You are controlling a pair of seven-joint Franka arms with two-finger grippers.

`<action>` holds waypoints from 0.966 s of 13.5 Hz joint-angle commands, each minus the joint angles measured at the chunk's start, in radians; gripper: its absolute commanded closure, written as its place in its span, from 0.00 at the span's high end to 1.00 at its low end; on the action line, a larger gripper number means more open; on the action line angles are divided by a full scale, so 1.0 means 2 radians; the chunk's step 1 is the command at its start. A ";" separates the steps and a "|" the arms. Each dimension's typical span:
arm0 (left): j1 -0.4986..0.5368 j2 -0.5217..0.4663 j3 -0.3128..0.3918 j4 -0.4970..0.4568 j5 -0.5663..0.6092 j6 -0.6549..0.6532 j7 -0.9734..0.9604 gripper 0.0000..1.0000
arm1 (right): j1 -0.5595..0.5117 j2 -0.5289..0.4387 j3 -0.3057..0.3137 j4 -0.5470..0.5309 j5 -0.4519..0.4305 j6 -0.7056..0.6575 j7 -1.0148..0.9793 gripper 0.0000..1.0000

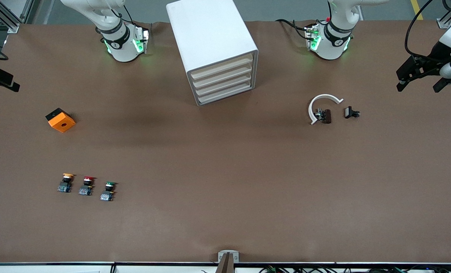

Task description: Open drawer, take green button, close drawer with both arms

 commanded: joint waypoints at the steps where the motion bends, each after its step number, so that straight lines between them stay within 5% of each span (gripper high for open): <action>1: -0.005 0.011 0.004 0.033 0.004 -0.032 0.004 1.00 | -0.003 -0.050 0.003 -0.067 0.005 0.025 -0.005 1.00; 7: -0.006 0.017 0.004 0.039 0.002 -0.063 0.001 1.00 | -0.002 -0.090 0.004 -0.125 0.003 0.049 -0.006 1.00; 13: -0.004 0.030 0.003 0.048 0.001 -0.063 0.004 1.00 | -0.007 -0.090 0.005 -0.125 0.002 0.049 -0.025 1.00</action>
